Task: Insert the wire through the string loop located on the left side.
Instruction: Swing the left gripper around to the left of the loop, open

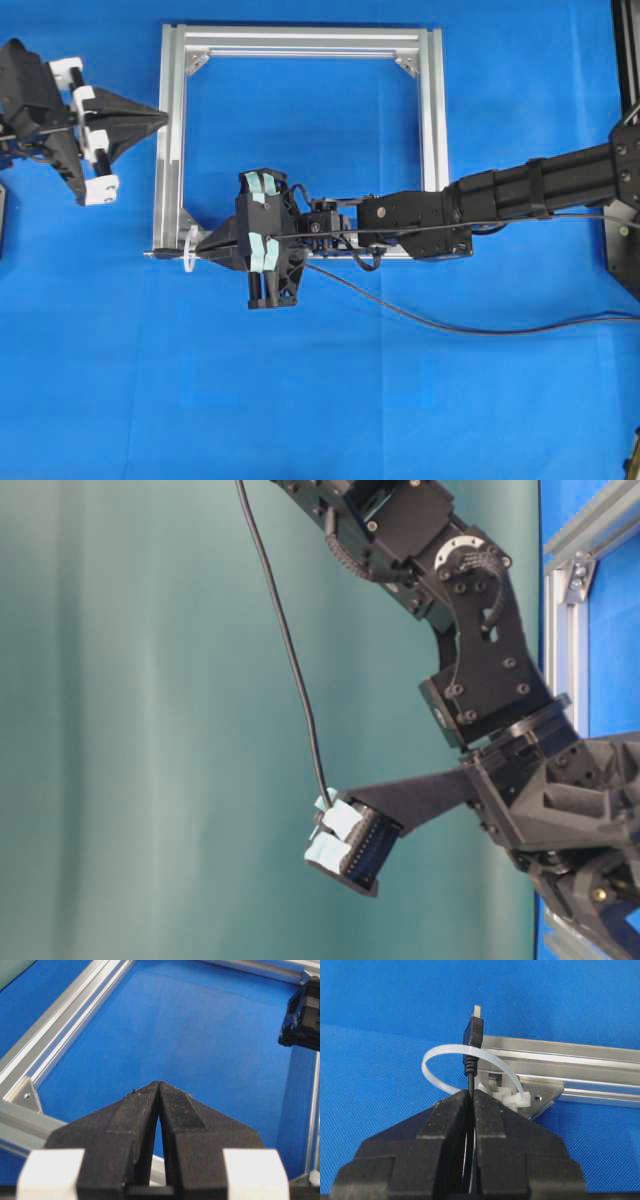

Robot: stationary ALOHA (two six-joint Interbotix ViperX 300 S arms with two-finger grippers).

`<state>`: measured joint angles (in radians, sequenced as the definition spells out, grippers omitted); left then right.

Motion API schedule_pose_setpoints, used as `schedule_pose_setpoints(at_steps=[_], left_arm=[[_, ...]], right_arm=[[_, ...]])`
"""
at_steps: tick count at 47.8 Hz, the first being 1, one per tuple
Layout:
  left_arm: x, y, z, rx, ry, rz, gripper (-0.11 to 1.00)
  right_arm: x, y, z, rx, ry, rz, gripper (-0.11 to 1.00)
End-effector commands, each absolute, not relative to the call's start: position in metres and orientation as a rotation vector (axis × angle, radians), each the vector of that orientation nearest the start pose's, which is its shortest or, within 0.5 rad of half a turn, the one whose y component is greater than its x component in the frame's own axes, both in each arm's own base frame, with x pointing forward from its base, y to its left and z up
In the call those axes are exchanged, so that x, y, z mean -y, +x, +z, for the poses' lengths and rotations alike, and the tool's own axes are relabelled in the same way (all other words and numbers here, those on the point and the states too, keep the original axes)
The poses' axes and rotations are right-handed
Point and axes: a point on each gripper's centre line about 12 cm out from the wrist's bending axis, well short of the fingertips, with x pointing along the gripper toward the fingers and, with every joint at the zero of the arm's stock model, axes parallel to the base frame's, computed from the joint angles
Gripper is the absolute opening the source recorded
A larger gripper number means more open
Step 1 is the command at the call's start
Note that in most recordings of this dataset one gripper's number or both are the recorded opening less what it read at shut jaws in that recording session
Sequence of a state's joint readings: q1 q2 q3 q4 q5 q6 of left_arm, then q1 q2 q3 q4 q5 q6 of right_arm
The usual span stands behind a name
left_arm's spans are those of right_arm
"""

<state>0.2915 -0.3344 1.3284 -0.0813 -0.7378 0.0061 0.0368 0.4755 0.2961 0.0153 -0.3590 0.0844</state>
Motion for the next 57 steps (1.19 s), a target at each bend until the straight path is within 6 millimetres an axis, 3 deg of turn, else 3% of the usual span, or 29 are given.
schedule_pose_setpoints(at_steps=[1,12,30,38,57], left_arm=[[-0.074,0.223,0.155,-0.228,-0.082,0.350,0.00],[-0.070,0.226,0.155,-0.258,-0.088,0.328,0.00],[0.000,0.231,0.154,-0.270,-0.046,0.030,0.00],[0.021,0.231,0.156,-0.266,-0.028,-0.063,0.00],[0.031,0.231,0.154,-0.286,-0.018,-0.105,0.00]], right_arm=[[-0.018,0.519,0.130,-0.365,0.090,0.013,-0.10],[-0.018,0.519,0.130,-0.365,0.090,0.012,-0.10],[-0.018,0.519,0.130,-0.362,0.090,0.013,-0.10],[-0.018,0.519,0.130,-0.362,0.090,0.012,-0.10],[-0.018,0.519,0.130,-0.363,0.090,0.013,-0.10]])
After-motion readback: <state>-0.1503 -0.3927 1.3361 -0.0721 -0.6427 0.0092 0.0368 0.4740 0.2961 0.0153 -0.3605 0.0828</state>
